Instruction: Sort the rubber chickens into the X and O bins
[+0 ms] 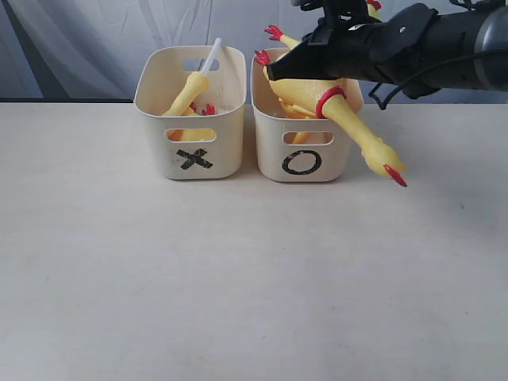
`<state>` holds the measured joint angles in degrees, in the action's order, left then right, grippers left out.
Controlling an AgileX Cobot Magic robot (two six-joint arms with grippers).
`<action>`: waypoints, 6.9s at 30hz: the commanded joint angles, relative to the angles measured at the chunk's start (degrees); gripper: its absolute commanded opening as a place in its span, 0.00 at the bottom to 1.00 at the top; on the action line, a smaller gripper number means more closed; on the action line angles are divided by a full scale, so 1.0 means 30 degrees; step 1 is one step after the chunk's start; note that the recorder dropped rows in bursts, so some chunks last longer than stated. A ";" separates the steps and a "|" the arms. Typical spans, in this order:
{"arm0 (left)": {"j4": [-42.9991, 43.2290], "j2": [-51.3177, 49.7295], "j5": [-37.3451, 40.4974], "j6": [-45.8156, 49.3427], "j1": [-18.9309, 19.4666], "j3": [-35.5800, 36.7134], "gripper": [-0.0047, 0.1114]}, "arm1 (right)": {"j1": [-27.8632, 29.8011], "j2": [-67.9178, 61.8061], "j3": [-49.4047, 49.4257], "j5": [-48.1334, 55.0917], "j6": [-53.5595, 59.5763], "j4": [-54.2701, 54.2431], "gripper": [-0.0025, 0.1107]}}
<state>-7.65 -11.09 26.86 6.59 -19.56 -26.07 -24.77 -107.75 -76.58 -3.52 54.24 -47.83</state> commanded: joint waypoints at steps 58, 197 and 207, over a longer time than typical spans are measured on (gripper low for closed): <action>0.0055 0.0153 0.0016 -0.0035 -0.0001 0.0122 0.04 | 0.0014 -0.3884 -0.1461 0.4544 0.0043 0.0371 0.02; 0.1461 0.0153 0.2230 -0.0030 -0.0001 0.0122 0.04 | 0.4482 1.3558 1.0277 0.0779 -0.0161 -0.0431 0.02; 0.2164 0.0153 0.2350 -0.0030 -0.0001 0.0122 0.04 | 0.4447 1.9708 1.4149 -0.0990 -0.0161 -0.4921 0.02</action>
<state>-1.56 -11.09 33.91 6.59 -19.56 -26.07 -11.71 -53.09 -36.29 -4.74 53.86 -59.24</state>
